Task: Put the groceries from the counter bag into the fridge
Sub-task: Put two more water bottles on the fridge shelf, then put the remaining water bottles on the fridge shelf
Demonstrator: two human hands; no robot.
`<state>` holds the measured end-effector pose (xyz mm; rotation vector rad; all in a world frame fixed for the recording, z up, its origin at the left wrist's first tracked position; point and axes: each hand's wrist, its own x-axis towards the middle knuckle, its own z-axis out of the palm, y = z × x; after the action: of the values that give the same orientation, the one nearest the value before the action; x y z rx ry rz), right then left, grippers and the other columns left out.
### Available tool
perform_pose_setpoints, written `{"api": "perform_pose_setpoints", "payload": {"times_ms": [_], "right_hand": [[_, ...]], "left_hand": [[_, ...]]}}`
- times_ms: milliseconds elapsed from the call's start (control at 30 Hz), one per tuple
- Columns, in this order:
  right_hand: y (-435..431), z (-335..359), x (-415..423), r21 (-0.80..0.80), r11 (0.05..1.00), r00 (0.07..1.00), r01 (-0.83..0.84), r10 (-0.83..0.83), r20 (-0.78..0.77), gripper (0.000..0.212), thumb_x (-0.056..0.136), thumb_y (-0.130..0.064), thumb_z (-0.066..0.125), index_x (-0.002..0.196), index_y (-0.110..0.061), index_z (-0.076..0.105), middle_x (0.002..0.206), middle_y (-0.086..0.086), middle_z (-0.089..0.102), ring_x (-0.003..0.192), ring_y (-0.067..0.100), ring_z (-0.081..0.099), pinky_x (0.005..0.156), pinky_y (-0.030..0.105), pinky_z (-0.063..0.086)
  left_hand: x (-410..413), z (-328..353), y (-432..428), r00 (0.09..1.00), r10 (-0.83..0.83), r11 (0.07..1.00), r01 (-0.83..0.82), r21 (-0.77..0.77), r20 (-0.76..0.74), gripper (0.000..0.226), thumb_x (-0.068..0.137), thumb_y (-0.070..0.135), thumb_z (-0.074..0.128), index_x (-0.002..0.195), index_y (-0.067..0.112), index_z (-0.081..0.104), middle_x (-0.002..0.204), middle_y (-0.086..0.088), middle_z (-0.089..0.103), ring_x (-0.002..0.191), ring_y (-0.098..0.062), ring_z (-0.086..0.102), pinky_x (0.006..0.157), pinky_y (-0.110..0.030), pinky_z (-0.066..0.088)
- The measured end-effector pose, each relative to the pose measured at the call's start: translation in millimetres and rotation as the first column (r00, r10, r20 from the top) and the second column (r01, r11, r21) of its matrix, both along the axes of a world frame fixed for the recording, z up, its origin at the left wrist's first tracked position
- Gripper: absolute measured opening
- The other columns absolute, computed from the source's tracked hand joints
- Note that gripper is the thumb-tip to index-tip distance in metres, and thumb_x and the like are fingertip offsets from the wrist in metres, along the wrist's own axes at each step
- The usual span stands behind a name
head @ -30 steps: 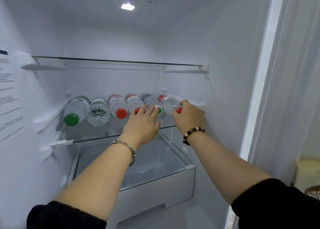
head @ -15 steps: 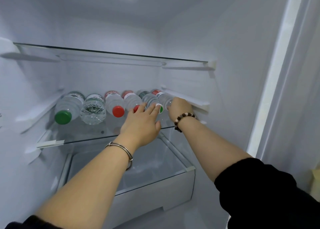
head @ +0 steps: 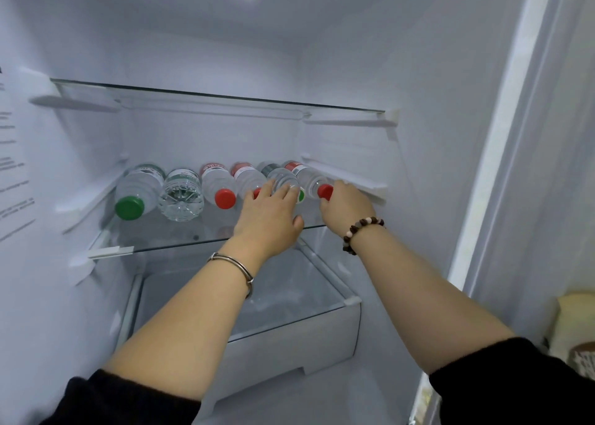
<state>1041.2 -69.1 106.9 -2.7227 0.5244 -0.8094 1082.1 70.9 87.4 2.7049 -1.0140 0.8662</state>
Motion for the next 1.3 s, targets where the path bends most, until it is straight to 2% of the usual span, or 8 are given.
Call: {"api": "perform_pose_setpoints", "payload": {"times_ms": [200,333,467,667,767,1000,1167,1300], "right_hand": [[8.8,6.5,-72.2,-0.071,0.997,0.991,0.035,-0.025,0.131,0.037,0.096,-0.028,0.041,0.128,-0.009,0.042,0.121,0.009,0.052,0.104,0.025,0.053,0.072,0.030,0.040],[4.7,18.1,-132.2,-0.198,0.970,0.961,0.139,-0.084,0.262,0.039,0.096,-0.028,0.040,0.131,-0.010,0.040,0.120,0.006,0.054,0.104,0.022,0.051,0.071,0.028,0.038],[-8.1,22.4,-194.5,-0.252,0.946,0.931,0.203,-0.107,0.348,0.042,0.096,-0.028,0.043,0.134,-0.010,0.039,0.128,0.006,0.051,0.113,0.022,0.048,0.082,0.029,0.043],[-26.3,7.8,-290.1,-0.315,0.923,0.829,0.222,-0.009,0.559,0.040,0.087,-0.022,0.044,0.119,-0.001,0.056,0.113,0.014,0.063,0.102,0.028,0.059,0.082,0.035,0.052],[-51.0,4.1,-345.1,-0.313,0.890,0.825,0.332,-0.113,0.553,0.044,0.087,-0.025,0.043,0.122,0.000,0.055,0.119,0.017,0.060,0.108,0.031,0.055,0.090,0.039,0.049],[-108.0,-21.6,-494.0,-0.311,0.772,0.807,0.554,-0.406,0.428,0.054,0.088,-0.034,0.036,0.131,-0.004,0.047,0.137,0.019,0.047,0.126,0.035,0.042,0.104,0.048,0.039],[-141.2,-49.9,-628.5,-0.296,0.665,0.720,0.686,-0.561,0.409,0.055,0.088,-0.035,0.036,0.133,-0.004,0.046,0.141,0.018,0.042,0.132,0.034,0.036,0.107,0.052,0.034],[-158.6,-79.0,-746.6,-0.280,0.523,0.593,0.805,-0.720,0.360,0.055,0.088,-0.034,0.041,0.135,-0.006,0.043,0.142,0.018,0.041,0.134,0.032,0.034,0.109,0.050,0.029]], "left_hand": [[-25.4,3.7,-16.3,0.965,-0.174,0.954,0.215,-0.211,0.194,0.057,0.090,0.042,0.038,0.139,0.013,0.041,0.145,-0.010,0.042,0.141,-0.032,0.026,0.112,-0.055,0.022],[-59.5,9.3,-31.5,0.905,-0.294,0.877,0.384,-0.289,0.308,0.057,0.090,0.042,0.036,0.138,0.012,0.044,0.148,-0.011,0.038,0.141,-0.030,0.026,0.114,-0.051,0.020],[-105.0,18.2,-57.0,0.838,-0.403,0.790,0.521,-0.322,0.368,0.058,0.091,0.039,0.038,0.142,0.012,0.038,0.151,-0.012,0.033,0.142,-0.028,0.022,0.114,-0.047,0.016],[-192.5,18.4,-99.1,0.685,-0.535,0.640,0.711,-0.292,0.495,0.052,0.095,0.034,0.040,0.141,0.011,0.032,0.149,-0.017,0.033,0.141,-0.031,0.024,0.111,-0.054,0.026],[-239.7,17.1,-116.1,0.641,-0.584,0.564,0.761,-0.320,0.497,0.053,0.092,0.031,0.041,0.140,0.010,0.032,0.149,-0.018,0.033,0.141,-0.032,0.023,0.110,-0.055,0.026],[-388.3,-12.4,-184.2,0.555,-0.727,0.510,0.831,-0.223,0.403,0.054,0.092,0.036,0.040,0.140,0.012,0.033,0.151,-0.015,0.032,0.142,-0.029,0.021,0.112,-0.052,0.024],[-511.2,-43.2,-240.8,0.477,-0.828,0.419,0.876,-0.240,0.295,0.057,0.093,0.040,0.037,0.144,0.015,0.030,0.154,-0.011,0.026,0.144,-0.027,0.016,0.114,-0.052,0.020],[-620.2,-69.6,-286.8,0.351,-0.912,0.309,0.928,-0.207,0.210,0.059,0.094,0.041,0.035,0.146,0.016,0.028,0.156,-0.009,0.022,0.146,-0.026,0.011,0.115,-0.050,0.013]]}}
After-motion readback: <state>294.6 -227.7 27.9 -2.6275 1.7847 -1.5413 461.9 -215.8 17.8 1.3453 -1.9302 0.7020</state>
